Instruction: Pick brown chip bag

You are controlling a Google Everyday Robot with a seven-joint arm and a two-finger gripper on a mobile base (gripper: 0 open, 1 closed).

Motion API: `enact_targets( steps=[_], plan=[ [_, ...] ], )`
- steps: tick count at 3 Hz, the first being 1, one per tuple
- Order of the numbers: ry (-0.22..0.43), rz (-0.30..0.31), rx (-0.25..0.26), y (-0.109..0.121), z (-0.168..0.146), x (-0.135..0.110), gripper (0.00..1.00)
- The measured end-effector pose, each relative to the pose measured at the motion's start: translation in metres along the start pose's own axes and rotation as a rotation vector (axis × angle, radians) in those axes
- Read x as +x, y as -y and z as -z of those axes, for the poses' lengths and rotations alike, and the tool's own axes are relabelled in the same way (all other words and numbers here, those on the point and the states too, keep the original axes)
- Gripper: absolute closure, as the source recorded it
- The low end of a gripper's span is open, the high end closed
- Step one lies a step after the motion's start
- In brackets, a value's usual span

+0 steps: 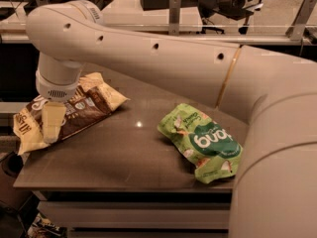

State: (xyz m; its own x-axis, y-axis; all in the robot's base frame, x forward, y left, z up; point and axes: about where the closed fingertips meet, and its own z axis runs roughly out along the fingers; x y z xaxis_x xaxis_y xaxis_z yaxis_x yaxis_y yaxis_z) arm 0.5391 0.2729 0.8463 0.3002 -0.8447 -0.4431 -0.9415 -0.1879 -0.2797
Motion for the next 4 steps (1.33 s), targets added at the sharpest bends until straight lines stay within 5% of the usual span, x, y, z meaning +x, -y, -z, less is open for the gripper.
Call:
enact_targets(
  steps=[4],
  plan=[
    [-0.003,0.005,-0.008,-0.0037,-0.0032,-0.0009,0.88]
  ],
)
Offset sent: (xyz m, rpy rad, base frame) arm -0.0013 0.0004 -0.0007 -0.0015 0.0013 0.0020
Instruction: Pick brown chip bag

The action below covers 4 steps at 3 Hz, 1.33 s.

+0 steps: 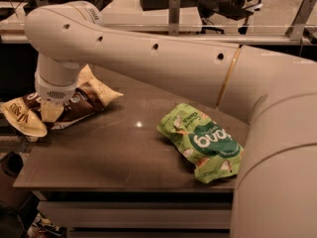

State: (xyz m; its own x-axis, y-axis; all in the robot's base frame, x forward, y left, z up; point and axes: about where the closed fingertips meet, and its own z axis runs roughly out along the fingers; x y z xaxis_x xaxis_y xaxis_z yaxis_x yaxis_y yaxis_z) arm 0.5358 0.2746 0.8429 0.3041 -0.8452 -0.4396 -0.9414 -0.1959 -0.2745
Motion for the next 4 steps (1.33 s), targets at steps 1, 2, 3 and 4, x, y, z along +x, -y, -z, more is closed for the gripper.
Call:
enact_targets(
  steps=[1,2,3,4],
  plan=[
    [0.000,0.000,0.000,0.0006,0.0019,-0.0010,1.00],
    [0.000,0.000,0.000,0.0006,0.0019,-0.0010,1.00],
    [0.000,0.000,0.000,0.0006,0.0020,-0.0011,1.00],
    [0.000,0.000,0.000,0.0009,0.0028,-0.0015,1.00]
  ],
)
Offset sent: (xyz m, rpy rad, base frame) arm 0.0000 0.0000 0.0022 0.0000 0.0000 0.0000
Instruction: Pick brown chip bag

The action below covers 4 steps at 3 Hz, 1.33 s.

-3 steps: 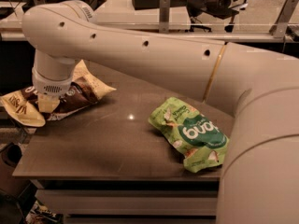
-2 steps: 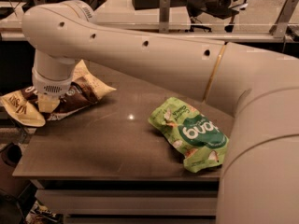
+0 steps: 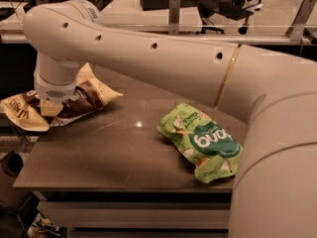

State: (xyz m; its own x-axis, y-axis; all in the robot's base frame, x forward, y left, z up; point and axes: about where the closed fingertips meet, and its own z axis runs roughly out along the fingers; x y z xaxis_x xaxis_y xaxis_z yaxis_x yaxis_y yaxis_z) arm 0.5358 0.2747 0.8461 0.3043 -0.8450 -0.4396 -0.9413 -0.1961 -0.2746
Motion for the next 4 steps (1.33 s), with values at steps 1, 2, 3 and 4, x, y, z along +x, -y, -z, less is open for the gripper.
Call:
enact_targets(
  steps=[1,2,3,4],
  plan=[
    [0.000,0.000,0.000,0.0001,0.0002,-0.0001,1.00],
    [0.000,0.000,0.000,0.0001,0.0002,-0.0001,1.00],
    [0.000,0.000,0.000,0.0000,0.0002,-0.0001,1.00],
    [0.001,0.000,0.000,0.0000,0.0002,-0.0001,1.00]
  ],
)
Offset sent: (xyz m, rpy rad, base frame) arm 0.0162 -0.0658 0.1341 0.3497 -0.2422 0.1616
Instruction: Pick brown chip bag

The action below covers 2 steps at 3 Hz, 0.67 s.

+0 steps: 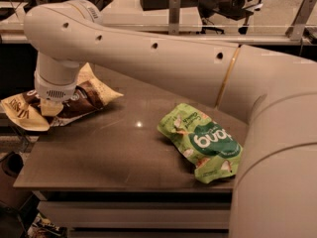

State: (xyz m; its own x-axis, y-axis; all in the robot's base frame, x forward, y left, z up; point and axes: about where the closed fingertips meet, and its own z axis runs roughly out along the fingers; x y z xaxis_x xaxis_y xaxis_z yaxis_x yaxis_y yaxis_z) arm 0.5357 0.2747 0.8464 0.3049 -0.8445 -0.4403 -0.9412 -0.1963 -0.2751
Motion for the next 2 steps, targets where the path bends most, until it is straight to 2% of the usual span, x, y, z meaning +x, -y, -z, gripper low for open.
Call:
enact_targets(
  steps=[2],
  plan=[
    [0.000,0.000,0.000,0.0000,0.0000,0.0000,1.00]
  ],
)
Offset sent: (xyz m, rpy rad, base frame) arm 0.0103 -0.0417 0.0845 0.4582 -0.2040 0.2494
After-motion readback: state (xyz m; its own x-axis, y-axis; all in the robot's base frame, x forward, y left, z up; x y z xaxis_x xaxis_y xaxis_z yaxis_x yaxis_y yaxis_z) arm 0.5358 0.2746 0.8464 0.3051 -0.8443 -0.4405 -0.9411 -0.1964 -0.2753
